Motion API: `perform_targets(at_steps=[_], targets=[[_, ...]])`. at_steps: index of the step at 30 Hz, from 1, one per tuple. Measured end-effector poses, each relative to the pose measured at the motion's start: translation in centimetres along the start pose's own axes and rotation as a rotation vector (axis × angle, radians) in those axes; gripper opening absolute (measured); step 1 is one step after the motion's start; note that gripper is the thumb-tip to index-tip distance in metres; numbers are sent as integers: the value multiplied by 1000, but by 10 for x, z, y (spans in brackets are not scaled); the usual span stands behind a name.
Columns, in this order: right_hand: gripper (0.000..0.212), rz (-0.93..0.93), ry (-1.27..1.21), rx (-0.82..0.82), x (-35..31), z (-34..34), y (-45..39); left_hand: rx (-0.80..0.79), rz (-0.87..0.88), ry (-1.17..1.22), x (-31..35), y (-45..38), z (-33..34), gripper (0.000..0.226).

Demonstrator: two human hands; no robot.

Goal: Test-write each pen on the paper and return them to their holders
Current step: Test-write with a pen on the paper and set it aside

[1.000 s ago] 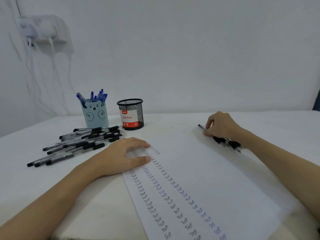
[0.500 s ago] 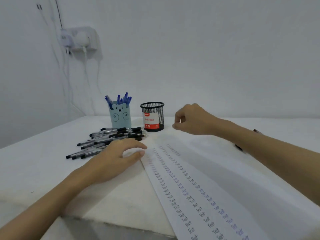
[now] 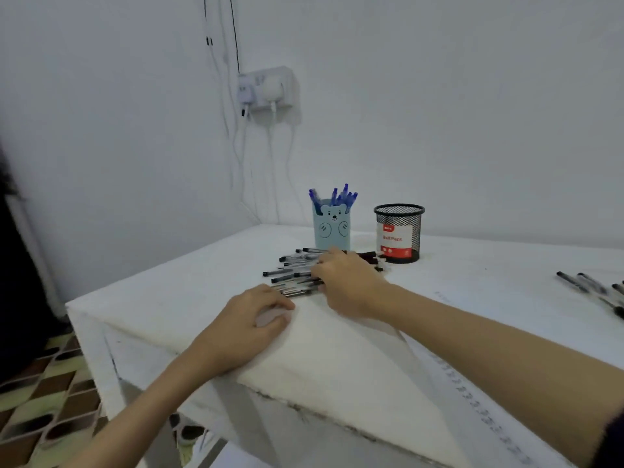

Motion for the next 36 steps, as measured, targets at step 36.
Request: perform_targets(at_steps=[36], targets=[[72,904,-1715,-478,187,-38,124,-240,221,39,105,-100,93,34]])
Point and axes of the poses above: each hand's wrist, its own y-axis away from the middle knuckle, its own z-axis out of the palm, x = y × z, the point moved 10 cm from there along -y, towards the middle knuckle, and after that the axes turned 15 degrees about z, right-handed, at the moved point
